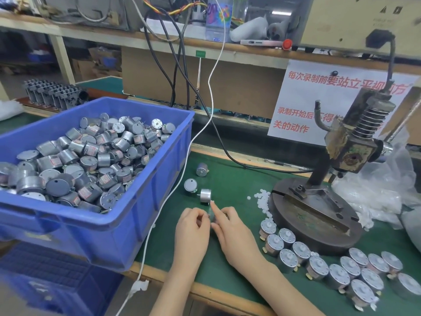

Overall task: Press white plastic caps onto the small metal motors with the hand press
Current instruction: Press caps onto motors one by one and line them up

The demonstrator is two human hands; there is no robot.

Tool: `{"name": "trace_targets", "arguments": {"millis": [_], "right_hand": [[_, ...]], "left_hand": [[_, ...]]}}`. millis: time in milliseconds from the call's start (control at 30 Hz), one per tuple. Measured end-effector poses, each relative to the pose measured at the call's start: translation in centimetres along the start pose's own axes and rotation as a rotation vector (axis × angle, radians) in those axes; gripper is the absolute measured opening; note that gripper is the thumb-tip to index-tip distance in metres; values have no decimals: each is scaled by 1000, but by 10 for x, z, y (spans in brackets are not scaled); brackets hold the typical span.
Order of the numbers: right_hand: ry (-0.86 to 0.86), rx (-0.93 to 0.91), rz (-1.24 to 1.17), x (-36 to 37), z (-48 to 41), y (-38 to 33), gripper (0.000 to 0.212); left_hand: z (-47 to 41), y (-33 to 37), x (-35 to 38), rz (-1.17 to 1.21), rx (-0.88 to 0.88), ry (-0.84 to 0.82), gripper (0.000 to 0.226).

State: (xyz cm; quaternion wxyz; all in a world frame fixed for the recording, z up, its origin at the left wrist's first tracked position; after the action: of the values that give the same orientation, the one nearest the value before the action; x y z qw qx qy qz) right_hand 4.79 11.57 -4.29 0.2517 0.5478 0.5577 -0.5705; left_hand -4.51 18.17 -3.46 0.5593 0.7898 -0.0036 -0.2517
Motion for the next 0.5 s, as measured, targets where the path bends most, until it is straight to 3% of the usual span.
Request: {"name": "trace_targets", "arguments": {"millis": [500], "right_hand": [[-50,23,0,5,-5,0,48]], "left_hand": [[0,-3,2,20,16,-34,18]]}}
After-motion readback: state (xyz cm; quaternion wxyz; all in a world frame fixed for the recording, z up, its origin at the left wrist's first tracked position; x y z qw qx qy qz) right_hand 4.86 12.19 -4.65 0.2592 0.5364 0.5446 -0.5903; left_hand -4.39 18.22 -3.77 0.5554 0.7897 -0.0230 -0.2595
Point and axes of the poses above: each hand's wrist, its own z-axis away from the middle knuckle, its own x-axis out of the palm, y = z × x, the point moved 4 cm from there along -z, towards the middle knuckle
